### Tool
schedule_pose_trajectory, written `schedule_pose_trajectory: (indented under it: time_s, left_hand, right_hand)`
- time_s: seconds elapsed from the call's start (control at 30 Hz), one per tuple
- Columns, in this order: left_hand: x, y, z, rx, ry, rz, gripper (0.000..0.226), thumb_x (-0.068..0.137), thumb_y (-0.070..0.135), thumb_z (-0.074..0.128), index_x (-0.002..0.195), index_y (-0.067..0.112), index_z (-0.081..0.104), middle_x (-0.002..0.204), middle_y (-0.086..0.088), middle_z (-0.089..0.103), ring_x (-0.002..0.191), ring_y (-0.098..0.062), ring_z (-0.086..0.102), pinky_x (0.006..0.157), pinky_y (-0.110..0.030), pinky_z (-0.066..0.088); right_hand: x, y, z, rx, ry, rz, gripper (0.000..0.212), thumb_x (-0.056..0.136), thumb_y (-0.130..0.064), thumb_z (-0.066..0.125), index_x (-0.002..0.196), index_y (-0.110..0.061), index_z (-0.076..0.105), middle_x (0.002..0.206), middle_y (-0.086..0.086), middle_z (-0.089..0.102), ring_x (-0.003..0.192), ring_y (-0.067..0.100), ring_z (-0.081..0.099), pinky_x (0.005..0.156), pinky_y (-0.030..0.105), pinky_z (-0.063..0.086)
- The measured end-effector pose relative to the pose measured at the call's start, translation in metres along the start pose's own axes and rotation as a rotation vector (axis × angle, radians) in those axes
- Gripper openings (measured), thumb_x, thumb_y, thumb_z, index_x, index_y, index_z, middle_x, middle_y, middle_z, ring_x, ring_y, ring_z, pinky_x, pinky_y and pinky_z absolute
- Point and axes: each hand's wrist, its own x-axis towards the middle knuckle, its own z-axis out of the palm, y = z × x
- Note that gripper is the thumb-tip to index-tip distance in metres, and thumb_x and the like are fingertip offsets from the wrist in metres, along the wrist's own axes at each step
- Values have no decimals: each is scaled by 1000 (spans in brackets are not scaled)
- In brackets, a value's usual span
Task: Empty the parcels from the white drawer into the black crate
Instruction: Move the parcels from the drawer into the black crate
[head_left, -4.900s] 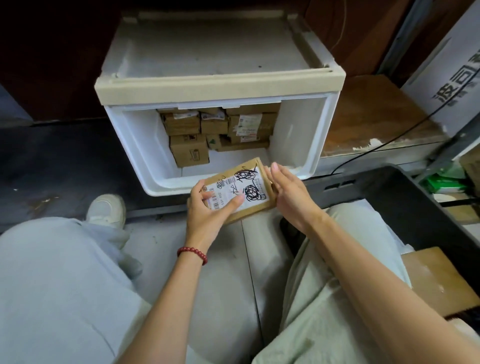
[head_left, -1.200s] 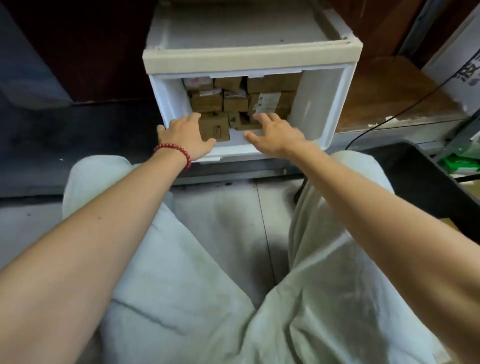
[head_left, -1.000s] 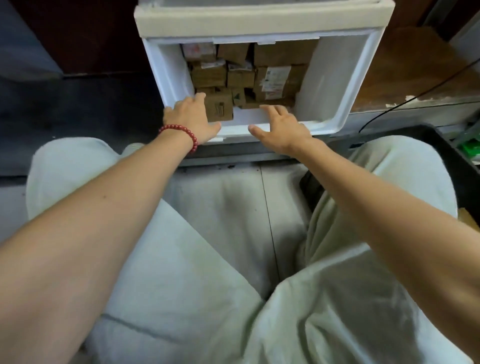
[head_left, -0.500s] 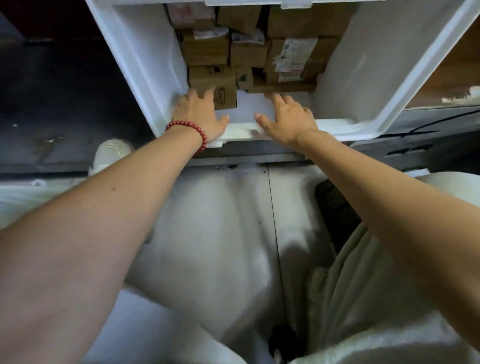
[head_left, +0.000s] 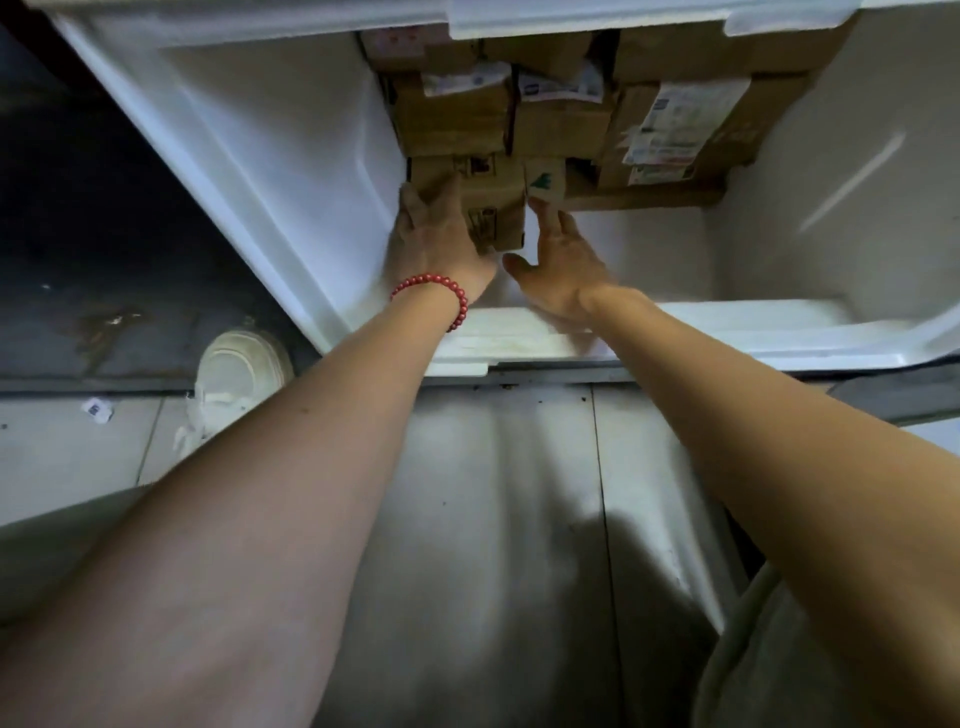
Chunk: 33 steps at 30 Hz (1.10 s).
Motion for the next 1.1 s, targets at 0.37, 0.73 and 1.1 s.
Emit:
schedule_pose_trajectory:
  time_s: [0.37, 0.73, 1.1]
  left_hand:
    - [5, -2, 4, -348, 6, -45, 95, 84, 26, 69, 153, 24, 3, 156, -4, 20, 139, -26, 31, 114, -41, 31]
    - [3, -10, -10, -456, -92, -111, 64, 86, 23, 68, 141, 16, 35, 136, -3, 51, 124, -21, 49, 94, -22, 37]
    - [-41, -9, -15, -620, 48, -53, 78, 73, 35, 79, 140, 21, 40, 132, 1, 53, 120, -17, 52, 103, -34, 45]
  right_hand:
    - [13, -1, 1, 309, 64, 132, 75, 94, -27, 56, 155, -23, 12, 157, 1, 29, 139, 26, 35, 113, 39, 33]
    - [3, 4, -10, 409, -18, 126, 60, 99, -25, 51, 151, -30, 20, 146, -1, 44, 131, 20, 44, 90, 20, 32]
    - [-39, -9, -29, 463, 14, 111, 50, 96, -33, 51, 143, -25, 35, 143, 1, 49, 129, 23, 46, 110, 36, 35]
